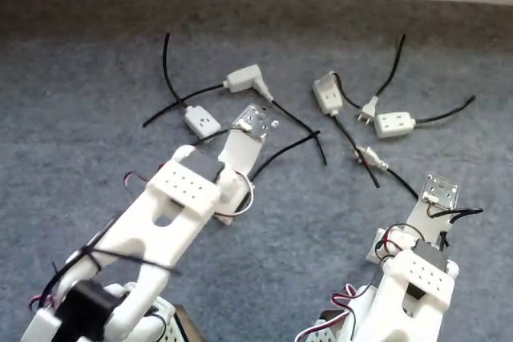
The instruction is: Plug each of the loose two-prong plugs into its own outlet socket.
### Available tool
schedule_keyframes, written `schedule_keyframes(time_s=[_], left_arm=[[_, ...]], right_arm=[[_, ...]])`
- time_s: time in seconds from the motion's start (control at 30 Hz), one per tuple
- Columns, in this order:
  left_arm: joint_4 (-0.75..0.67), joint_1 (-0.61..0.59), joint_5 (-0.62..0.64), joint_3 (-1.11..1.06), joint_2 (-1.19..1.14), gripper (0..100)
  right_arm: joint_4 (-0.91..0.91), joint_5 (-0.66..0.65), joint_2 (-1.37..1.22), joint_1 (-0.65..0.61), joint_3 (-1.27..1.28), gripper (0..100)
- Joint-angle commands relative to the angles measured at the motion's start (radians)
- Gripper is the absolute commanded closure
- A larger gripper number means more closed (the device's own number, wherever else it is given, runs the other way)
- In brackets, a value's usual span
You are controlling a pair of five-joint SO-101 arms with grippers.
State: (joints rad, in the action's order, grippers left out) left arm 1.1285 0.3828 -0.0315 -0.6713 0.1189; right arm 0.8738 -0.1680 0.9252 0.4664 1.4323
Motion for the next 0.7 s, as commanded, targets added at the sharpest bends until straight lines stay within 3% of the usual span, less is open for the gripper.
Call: schedule_keyframes(time_s=[0.0,0.13,0.27,0.67], left_arm=[[0.132,-0.036,-0.015,0.163,-0.248,96],[0.201,-0.038,-0.012,0.3,-0.414,96],[0.212,-0.036,-0.011,0.317,-0.421,97],[0.157,-0.039,0.052,0.11,-0.265,97]], right_arm=[[-0.013,-0.002,0.015,0.001,0.001,99.1],[-0.013,-0.002,0.015,0.001,0.001,99.1],[-0.013,-0.002,0.015,0.001,0.001,99.1],[-0.013,-0.002,0.015,0.001,0.001,99.1]])
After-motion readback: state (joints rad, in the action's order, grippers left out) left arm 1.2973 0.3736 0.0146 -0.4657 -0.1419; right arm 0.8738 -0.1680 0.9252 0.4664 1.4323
